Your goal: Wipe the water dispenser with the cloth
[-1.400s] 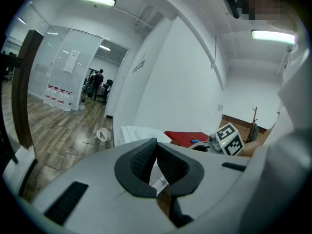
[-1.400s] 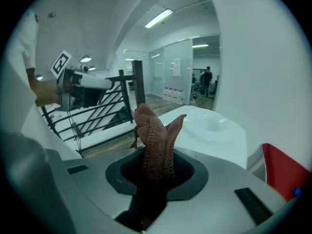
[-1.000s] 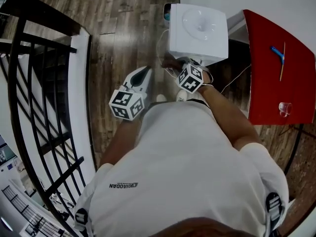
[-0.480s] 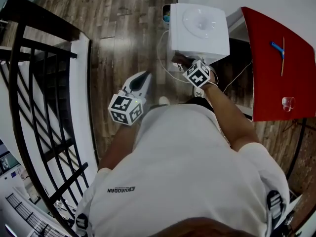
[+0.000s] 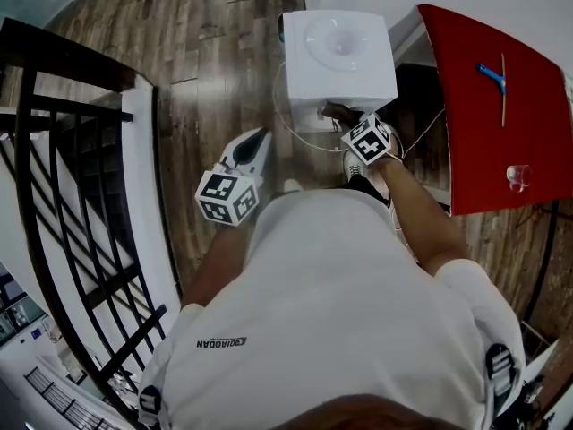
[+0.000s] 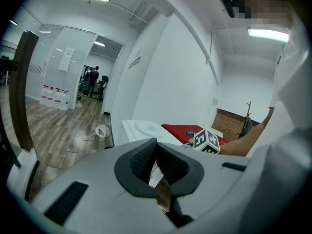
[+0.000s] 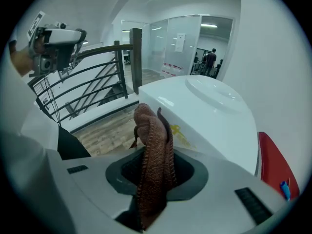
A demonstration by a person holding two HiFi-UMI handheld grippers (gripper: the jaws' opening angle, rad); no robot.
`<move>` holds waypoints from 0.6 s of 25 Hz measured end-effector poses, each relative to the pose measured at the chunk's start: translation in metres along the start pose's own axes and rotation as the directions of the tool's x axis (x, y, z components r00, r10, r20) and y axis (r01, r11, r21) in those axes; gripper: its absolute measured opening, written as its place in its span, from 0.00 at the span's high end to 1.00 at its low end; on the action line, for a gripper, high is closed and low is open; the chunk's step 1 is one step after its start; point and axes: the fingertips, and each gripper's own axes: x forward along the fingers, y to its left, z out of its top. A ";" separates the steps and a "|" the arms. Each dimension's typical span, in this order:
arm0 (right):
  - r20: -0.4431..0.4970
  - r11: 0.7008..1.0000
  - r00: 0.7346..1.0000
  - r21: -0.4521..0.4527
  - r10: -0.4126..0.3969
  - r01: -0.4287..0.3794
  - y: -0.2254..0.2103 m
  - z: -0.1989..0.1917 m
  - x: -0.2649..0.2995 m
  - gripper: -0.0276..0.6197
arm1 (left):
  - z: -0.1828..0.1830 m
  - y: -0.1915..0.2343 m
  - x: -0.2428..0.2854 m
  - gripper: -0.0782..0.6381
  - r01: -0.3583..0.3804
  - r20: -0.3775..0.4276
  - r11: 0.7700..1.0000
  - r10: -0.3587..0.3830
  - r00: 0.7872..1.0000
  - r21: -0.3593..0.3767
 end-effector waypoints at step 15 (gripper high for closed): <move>-0.007 0.990 0.997 0.123 -0.071 0.072 -0.062 -0.066 -0.035 0.82 | 0.012 -0.047 0.070 0.90 0.083 -0.047 0.996 -0.081 0.996 0.041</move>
